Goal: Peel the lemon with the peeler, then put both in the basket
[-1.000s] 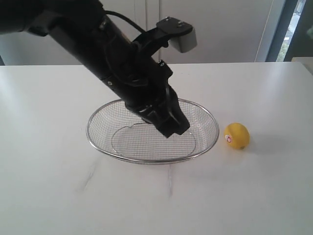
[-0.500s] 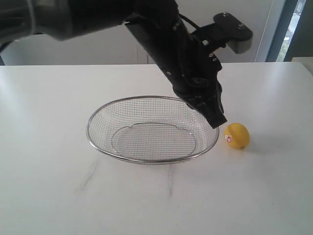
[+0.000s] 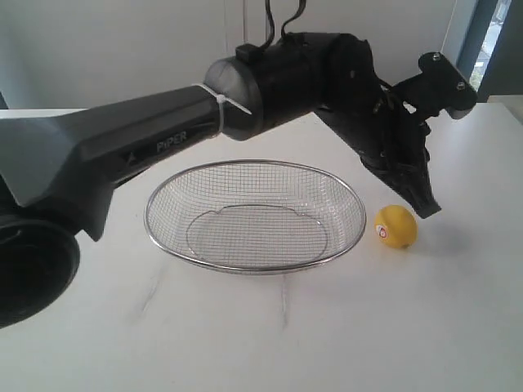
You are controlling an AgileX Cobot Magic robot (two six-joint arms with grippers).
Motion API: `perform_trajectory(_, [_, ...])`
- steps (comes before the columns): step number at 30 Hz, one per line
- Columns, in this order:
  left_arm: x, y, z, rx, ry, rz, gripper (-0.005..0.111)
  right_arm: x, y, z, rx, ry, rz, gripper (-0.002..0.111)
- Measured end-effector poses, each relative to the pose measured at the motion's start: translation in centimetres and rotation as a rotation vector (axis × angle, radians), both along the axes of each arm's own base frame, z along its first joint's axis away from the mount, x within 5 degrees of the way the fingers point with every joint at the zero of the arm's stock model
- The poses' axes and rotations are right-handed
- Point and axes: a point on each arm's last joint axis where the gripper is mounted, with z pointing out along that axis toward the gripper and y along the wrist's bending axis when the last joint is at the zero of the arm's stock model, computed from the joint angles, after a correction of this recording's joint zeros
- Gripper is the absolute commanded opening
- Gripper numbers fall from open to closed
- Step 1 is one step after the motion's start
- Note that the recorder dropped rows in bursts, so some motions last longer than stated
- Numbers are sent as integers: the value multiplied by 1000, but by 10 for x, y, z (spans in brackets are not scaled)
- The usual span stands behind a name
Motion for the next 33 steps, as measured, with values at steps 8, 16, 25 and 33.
perform_trajectory(8, [14,-13,-33,33,-116,-45,31,1,0,-1,4,-9,2,0])
perform_trajectory(16, [14,-13,-36,59,-146,-85,105,1,1,0,5,-18,2,0])
perform_trajectory(25, [18,-19,-69,99,-121,-88,105,1,1,0,5,-20,3,0])
perform_trajectory(33, [20,-23,-75,78,-143,-80,105,1,1,0,5,-20,3,0])
